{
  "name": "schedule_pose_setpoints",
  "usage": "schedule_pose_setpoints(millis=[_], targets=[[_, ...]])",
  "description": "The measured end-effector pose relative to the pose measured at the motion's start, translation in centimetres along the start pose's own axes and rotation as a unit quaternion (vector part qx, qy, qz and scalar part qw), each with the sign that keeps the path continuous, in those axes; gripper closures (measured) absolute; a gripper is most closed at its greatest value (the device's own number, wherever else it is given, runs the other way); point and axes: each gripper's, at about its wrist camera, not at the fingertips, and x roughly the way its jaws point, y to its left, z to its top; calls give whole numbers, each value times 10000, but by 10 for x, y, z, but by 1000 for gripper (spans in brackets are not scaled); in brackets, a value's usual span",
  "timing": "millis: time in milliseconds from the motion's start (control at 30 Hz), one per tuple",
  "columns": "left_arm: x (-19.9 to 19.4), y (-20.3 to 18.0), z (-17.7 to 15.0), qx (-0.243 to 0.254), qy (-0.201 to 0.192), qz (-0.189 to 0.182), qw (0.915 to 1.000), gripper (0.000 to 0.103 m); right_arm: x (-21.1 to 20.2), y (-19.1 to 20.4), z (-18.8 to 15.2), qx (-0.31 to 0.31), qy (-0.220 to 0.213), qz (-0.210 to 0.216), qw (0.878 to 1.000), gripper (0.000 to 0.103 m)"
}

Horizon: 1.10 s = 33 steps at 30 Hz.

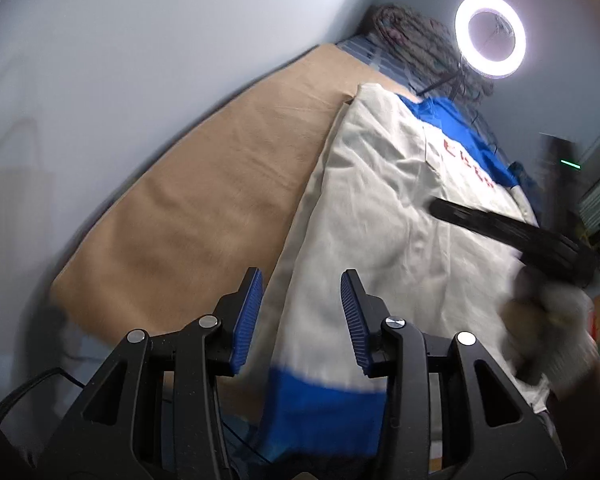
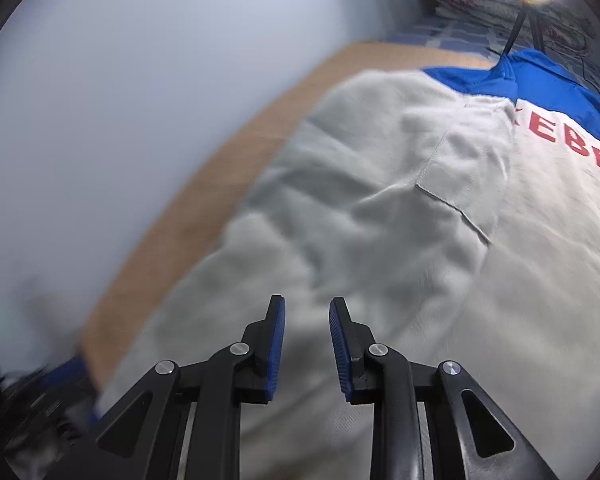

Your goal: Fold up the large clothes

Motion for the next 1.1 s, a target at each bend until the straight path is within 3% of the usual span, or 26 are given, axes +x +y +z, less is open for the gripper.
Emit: schedule_pose_setpoints(millis=[100,200,300,400,467,600,733,967,1100], targets=[[28,-3,1,120,243,205,9994,63,-18,8,-22,-36,-59,326,9994,76],[53,2,-7,290,449,780,9955,63,-10,19,-53,-183,195,405,9988,76],[52,1,-11,479,348,910,9941,59,15,31,-86,-606,700,27,9957,76],[40,10,-12,241,310,756,9964,59,9,44,-94,-1068,730,-180,9914,76],[26,23,-13,-167,276,360,9988,59,-6,47,-83,-1052,619,52,9925,76],[14,39,-16,-608,310,-70,9976,59,-24,42,-54,-920,134,-72,9956,76],[17,41,-19,-663,458,-171,9966,59,-18,11,-10,-223,-291,-366,9987,76],[24,34,-23,-464,572,-203,9971,60,21,-45,48,517,-587,-1137,9904,76],[29,26,-24,-251,579,-101,9980,69,61,-76,66,796,-298,-1484,9853,78]])
